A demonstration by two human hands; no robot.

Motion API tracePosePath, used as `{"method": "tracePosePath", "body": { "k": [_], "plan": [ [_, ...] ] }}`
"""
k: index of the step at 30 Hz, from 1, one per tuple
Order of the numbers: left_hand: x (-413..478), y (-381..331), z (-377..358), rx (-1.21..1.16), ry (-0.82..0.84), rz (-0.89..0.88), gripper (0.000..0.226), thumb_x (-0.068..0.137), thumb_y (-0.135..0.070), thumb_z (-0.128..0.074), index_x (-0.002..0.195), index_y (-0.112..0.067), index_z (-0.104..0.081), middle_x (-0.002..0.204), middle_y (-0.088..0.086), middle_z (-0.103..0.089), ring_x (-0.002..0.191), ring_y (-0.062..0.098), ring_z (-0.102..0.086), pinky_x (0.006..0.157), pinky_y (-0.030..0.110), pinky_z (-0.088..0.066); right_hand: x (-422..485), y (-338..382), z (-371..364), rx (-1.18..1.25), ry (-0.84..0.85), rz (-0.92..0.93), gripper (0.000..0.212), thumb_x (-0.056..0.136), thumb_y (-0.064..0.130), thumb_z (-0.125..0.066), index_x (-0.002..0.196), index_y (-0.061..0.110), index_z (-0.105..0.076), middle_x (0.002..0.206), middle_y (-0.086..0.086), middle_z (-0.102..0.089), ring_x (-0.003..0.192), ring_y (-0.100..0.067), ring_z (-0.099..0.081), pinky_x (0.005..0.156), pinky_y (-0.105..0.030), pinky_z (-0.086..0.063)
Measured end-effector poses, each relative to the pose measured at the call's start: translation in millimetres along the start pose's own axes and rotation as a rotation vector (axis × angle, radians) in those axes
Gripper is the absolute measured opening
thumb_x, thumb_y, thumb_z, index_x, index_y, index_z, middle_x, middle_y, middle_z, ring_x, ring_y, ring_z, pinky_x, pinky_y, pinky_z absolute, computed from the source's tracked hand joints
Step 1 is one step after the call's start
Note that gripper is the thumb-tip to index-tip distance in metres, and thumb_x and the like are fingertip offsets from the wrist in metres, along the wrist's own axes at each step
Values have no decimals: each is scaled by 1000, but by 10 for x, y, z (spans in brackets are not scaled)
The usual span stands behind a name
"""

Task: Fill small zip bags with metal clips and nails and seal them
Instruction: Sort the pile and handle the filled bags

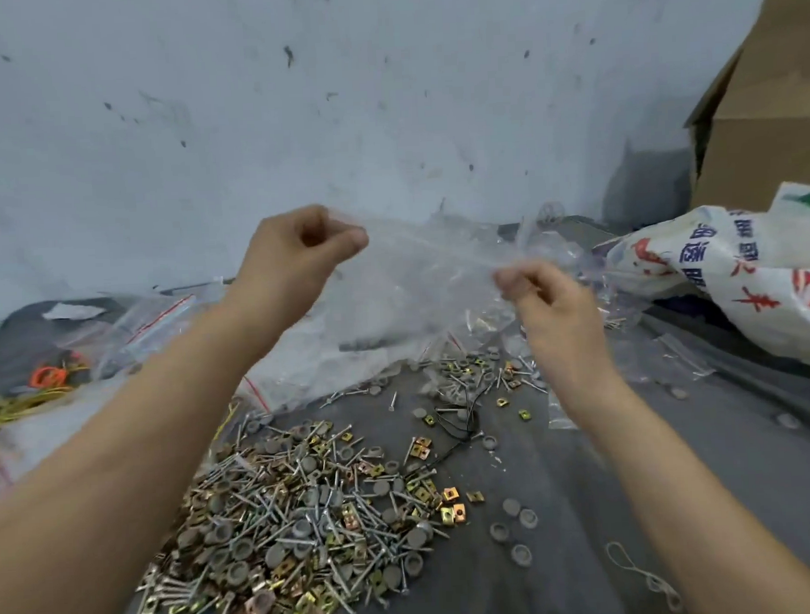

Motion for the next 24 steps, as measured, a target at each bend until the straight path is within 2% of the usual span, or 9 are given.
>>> {"method": "tracePosePath", "body": {
  "k": [3,6,7,10,13,16,19,24],
  "plan": [
    [-360,115,167,75,-20,25,14,89,-23,-71,78,-17,-67,69,-15,-65,60,-2,-50,53,7,-37,-319,-14,-47,-2,34,17,13,98,29,-63,85,29,-65,76,27,-63,73,7,-55,69,-9,-40],
    [-846,399,241,88,-3,173,11,90,-23,-70,80,-20,-69,80,1,-71,69,5,-55,54,10,-39,-683,-60,-191,-48,158,-34,1,93,29,-68,93,30,-68,90,18,-69,85,0,-62,76,-21,-50],
    [-1028,519,274,90,-3,227,9,91,-22,-69,82,-24,-69,78,3,-69,66,5,-55,54,12,-39,-844,-86,-264,-91,227,-30,3,92,30,-70,95,30,-68,94,16,-69,90,-2,-63,78,-23,-50],
    [-1495,860,404,74,-55,387,11,93,-21,-64,101,-28,-69,75,2,-65,55,4,-54,49,16,-41,-1264,-67,-510,-297,450,195,9,87,34,-71,90,30,-64,97,18,-62,100,-2,-58,88,-21,-43],
    [-1748,1105,506,-86,-132,563,16,98,-14,-54,112,-11,-62,79,15,-63,55,17,-57,49,26,-44,-1497,-29,-757,-396,615,362,15,81,30,-70,90,29,-58,104,19,-56,105,-3,-54,96,-25,-41],
    [-1878,1163,592,-329,-212,695,27,102,-26,-49,98,-1,-60,77,16,-62,51,20,-58,42,28,-48,-1613,18,-943,-411,678,439,17,84,33,-67,88,28,-52,113,16,-55,109,-2,-53,99,-24,-39],
    [-1975,1185,623,-365,-196,762,44,101,-40,-49,82,-2,-62,66,15,-62,52,23,-59,42,28,-49,-1720,41,-1120,-425,752,494,20,83,33,-66,87,28,-47,120,13,-55,113,-5,-53,101,-26,-38],
    [-2046,1333,717,-304,-182,750,34,102,-28,-50,79,-6,-64,60,8,-61,49,15,-58,42,25,-49,-1899,15,-1375,-510,931,537,18,80,37,-62,87,27,-48,124,12,-58,115,-9,-53,108,-26,-32]
  ]
}}
Point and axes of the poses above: each hand's wrist, its own x-axis towards the middle knuckle, its own z-axis out of the back of the hand, y = z × x, the point moved 5 cm from there along x, towards the middle knuckle
